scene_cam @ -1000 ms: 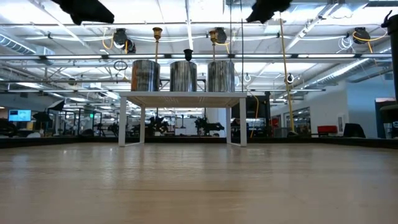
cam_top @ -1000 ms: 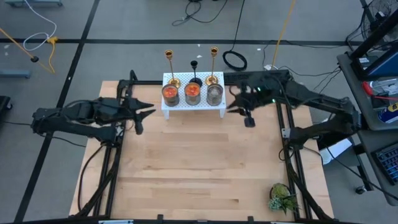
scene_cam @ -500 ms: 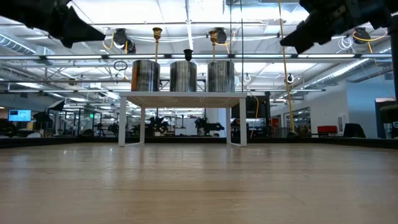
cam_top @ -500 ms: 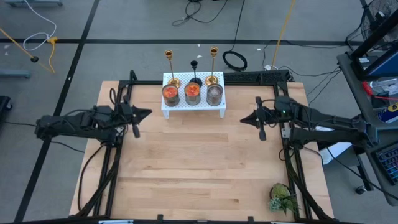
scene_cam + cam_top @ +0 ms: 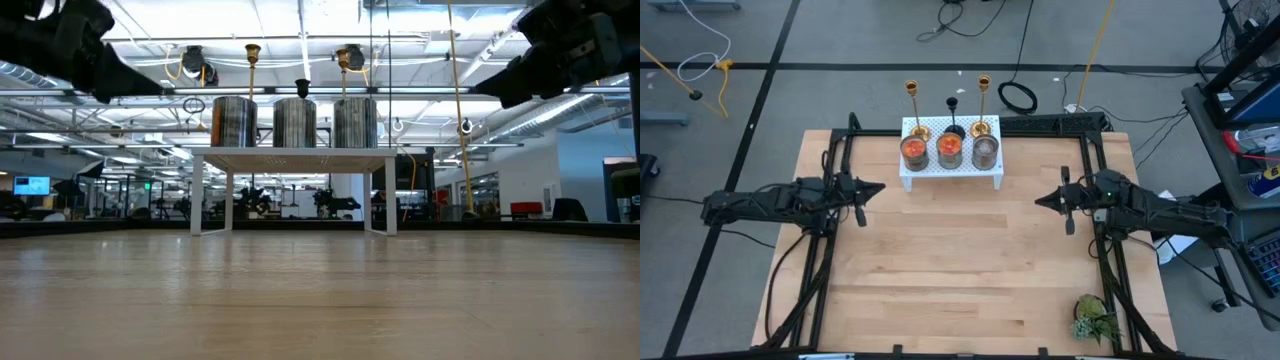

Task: Pick & Place candle stick holders
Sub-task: Return to Home Position

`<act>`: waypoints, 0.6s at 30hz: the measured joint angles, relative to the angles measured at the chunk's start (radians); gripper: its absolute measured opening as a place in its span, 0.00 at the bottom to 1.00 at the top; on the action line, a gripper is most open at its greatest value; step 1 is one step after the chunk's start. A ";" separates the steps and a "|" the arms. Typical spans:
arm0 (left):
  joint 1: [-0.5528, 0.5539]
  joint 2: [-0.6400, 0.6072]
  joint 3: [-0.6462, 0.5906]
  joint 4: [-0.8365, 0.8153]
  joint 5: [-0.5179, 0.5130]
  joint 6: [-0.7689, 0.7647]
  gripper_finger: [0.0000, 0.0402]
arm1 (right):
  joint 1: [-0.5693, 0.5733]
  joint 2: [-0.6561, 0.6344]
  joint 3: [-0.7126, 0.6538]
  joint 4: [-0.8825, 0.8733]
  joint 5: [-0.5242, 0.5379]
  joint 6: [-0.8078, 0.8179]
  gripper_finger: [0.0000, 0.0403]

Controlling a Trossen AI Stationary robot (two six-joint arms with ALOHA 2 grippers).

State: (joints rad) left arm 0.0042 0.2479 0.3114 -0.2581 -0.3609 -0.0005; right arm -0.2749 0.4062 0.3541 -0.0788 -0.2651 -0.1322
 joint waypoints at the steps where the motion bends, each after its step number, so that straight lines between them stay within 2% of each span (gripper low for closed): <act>1: 0.000 -0.009 -0.014 0.000 0.001 0.010 0.01 | 0.000 -0.019 -0.008 0.000 0.002 0.003 0.00; 8: 0.000 -0.108 -0.107 0.016 -0.018 -0.005 0.07 | 0.000 -0.139 -0.074 -0.002 0.119 0.040 0.00; 14: 0.000 -0.207 -0.160 0.013 -0.020 -0.004 0.03 | 0.000 -0.219 -0.143 -0.006 0.139 0.083 0.00; 18: 0.000 -0.245 -0.174 -0.002 -0.022 -0.004 0.01 | 0.000 -0.267 -0.177 -0.015 0.190 0.105 0.00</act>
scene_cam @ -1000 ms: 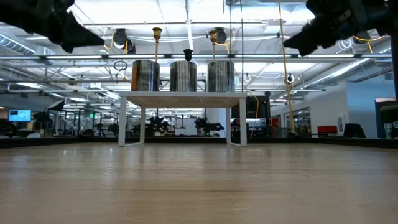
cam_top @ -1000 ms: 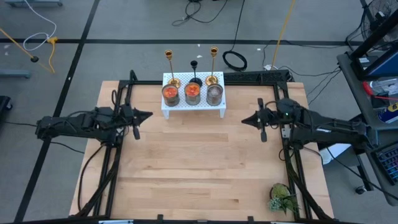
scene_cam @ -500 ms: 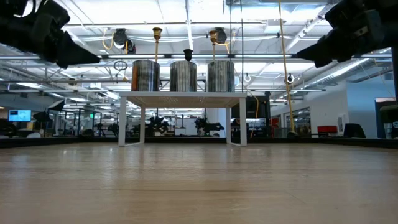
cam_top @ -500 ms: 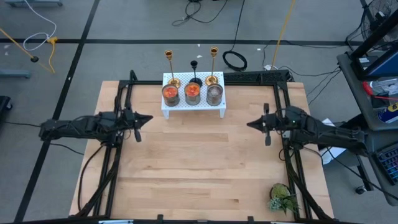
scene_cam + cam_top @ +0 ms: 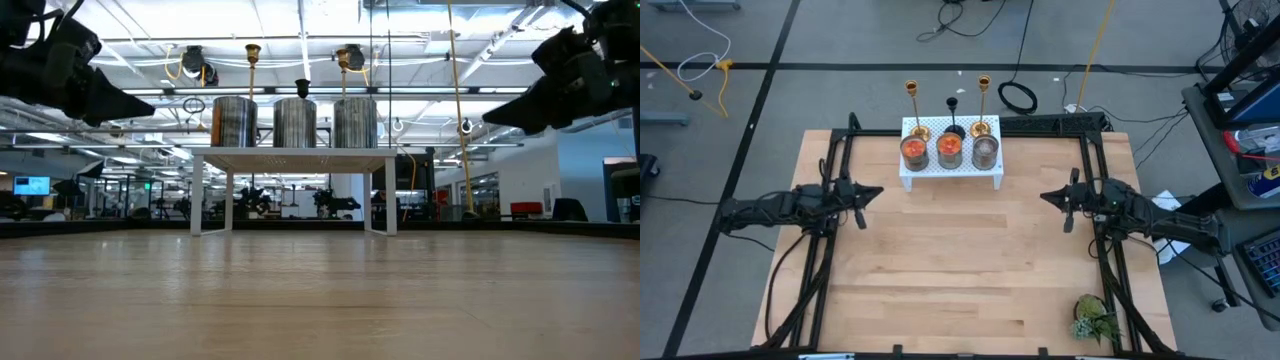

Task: Pick & Place candle stick holders
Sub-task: Return to Home Position

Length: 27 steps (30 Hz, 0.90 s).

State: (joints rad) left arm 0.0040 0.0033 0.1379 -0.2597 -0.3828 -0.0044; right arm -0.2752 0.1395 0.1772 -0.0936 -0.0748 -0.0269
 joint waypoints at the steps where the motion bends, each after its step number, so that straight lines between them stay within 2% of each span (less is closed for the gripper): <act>1: 0.000 0.001 -0.001 -0.006 0.000 0.000 0.02 | 0.000 -0.011 -0.011 0.001 0.017 -0.001 0.00; 7: 0.000 0.001 -0.002 -0.062 -0.001 -0.023 0.07 | 0.000 -0.068 -0.058 0.019 0.050 0.007 0.00; 12: 0.000 0.001 -0.025 -0.021 0.025 0.012 0.05 | 0.000 -0.092 -0.079 0.029 0.052 0.023 0.00; 17: 0.000 0.006 -0.049 0.060 0.118 0.071 0.01 | 0.000 -0.098 -0.081 0.027 0.052 0.023 0.00; 24: 0.000 0.009 -0.117 0.276 0.276 0.166 0.06 | 0.000 -0.098 -0.082 0.024 0.051 0.023 0.00; 27: 0.000 0.016 -0.121 0.278 0.330 0.180 0.07 | 0.000 -0.097 -0.083 0.023 0.051 0.024 0.01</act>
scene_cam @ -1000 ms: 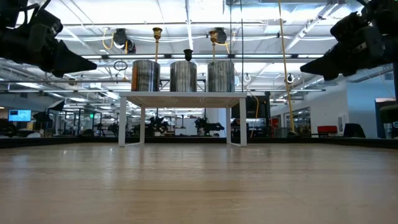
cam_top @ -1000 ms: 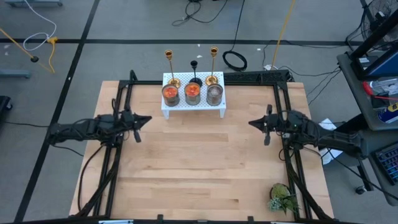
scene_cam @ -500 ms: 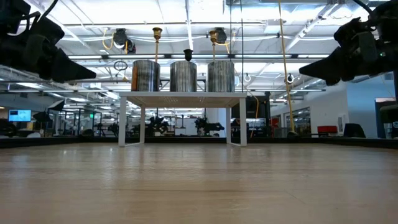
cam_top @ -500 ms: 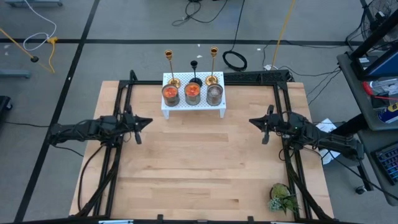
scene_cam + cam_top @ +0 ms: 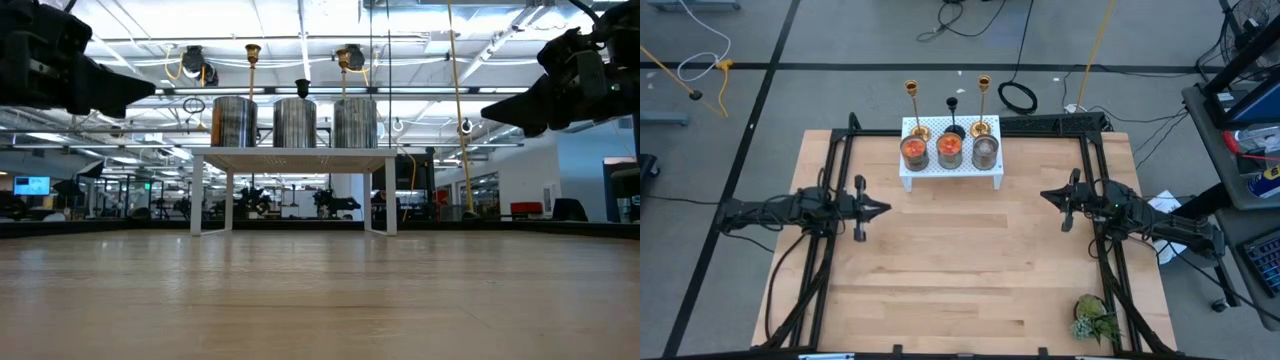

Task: Pick & Place candle stick holders
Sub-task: Return to Home Position

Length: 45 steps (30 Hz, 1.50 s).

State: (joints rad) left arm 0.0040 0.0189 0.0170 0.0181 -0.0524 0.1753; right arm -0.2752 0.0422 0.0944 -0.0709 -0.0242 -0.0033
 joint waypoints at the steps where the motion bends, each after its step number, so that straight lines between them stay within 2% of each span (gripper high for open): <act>1: -0.001 0.001 0.000 -0.001 0.002 0.000 0.06 | 0.000 0.000 0.000 -0.001 -0.001 0.000 0.01; 8: -0.001 0.000 0.000 -0.008 0.004 -0.100 0.01 | 0.000 0.000 -0.077 0.112 -0.002 0.014 0.01; 11: 0.000 0.000 0.000 -0.006 0.003 -0.133 0.02 | 0.000 0.001 -0.079 0.097 0.003 0.031 0.01; 19: 0.000 0.000 -0.003 0.026 0.000 -0.129 0.09 | 0.000 0.001 -0.079 0.100 0.021 0.057 0.01; 45: 0.000 0.000 -0.002 0.037 0.001 -0.128 0.09 | 0.000 0.002 -0.080 0.104 0.023 0.070 0.01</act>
